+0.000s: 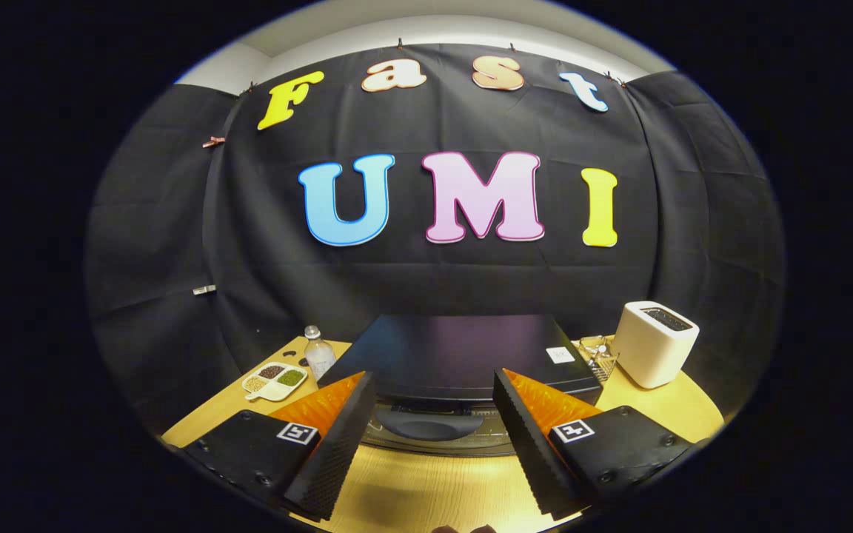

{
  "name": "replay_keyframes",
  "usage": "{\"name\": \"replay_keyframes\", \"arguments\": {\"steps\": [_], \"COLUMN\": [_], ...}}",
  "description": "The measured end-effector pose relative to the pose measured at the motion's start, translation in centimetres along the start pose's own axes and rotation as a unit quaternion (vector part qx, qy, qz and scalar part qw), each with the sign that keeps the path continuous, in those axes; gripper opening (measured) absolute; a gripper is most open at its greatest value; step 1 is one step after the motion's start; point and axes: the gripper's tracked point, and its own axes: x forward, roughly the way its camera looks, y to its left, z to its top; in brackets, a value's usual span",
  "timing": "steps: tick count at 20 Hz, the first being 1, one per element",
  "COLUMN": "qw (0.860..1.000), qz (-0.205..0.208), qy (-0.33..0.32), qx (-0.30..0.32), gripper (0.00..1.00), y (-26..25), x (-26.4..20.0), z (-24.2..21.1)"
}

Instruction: Open the toaster oven, put the food inside, and close the toaster oven door.

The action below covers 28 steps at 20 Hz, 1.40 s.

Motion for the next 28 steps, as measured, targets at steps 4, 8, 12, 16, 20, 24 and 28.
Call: {"name": "replay_keyframes", "arguments": {"steps": [4, 8, 12, 16, 20, 24, 28], "qw": [0.999, 0.998, 0.998, 0.998, 0.997, 0.997, 0.996], "qz": [-0.004, -0.012, -0.014, -0.009, 0.007, 0.013, 0.018], "qy": [0.039, 0.057, 0.064, 0.064, 0.072, 0.077, 0.081], "qx": [0.005, 0.017, -0.006, -0.003, -0.007, -0.009, -0.03], "gripper": [0.99, 0.99, 0.97, 0.98, 0.97, 0.97, 0.97], "y": [0.2, -0.1, 0.2, 0.2, 0.4, 0.7, 1.0], "x": [2.8, 5.1, 5.4, 5.6, 4.7, 2.7, 0.7], "z": [-3.3, -4.8, -5.6, -5.9, -6.4, -7.6, -9.0]}}
